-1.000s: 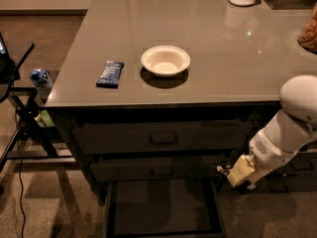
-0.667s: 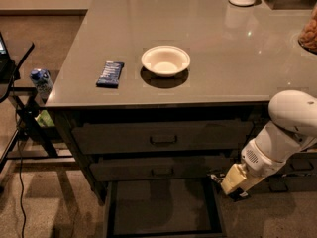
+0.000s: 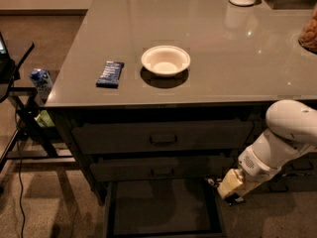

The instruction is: Place rxbar chocolate into bottom drawer

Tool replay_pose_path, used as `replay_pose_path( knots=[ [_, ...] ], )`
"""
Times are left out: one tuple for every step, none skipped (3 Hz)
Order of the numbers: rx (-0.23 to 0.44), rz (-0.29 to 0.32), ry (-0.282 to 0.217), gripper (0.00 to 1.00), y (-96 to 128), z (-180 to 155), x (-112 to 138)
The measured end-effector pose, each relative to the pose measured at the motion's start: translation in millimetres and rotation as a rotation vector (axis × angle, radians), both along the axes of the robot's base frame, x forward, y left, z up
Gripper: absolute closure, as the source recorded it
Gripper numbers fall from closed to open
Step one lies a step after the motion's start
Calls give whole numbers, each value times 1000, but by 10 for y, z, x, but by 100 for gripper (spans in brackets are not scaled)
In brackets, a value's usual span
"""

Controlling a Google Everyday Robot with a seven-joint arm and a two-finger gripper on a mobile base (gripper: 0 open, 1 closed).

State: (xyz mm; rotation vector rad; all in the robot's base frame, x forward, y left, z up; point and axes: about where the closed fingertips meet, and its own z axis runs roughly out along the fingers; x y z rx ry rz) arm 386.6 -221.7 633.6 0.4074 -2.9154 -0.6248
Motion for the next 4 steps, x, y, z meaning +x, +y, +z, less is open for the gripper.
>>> replay_pose_path(
  knots=[
    [29, -25, 21, 100, 63, -224, -19],
    [52, -68, 13, 100, 172, -559, 123],
    [52, -68, 13, 100, 172, -559, 123],
    [65, -111, 5, 100, 226, -732, 94]
  ],
)
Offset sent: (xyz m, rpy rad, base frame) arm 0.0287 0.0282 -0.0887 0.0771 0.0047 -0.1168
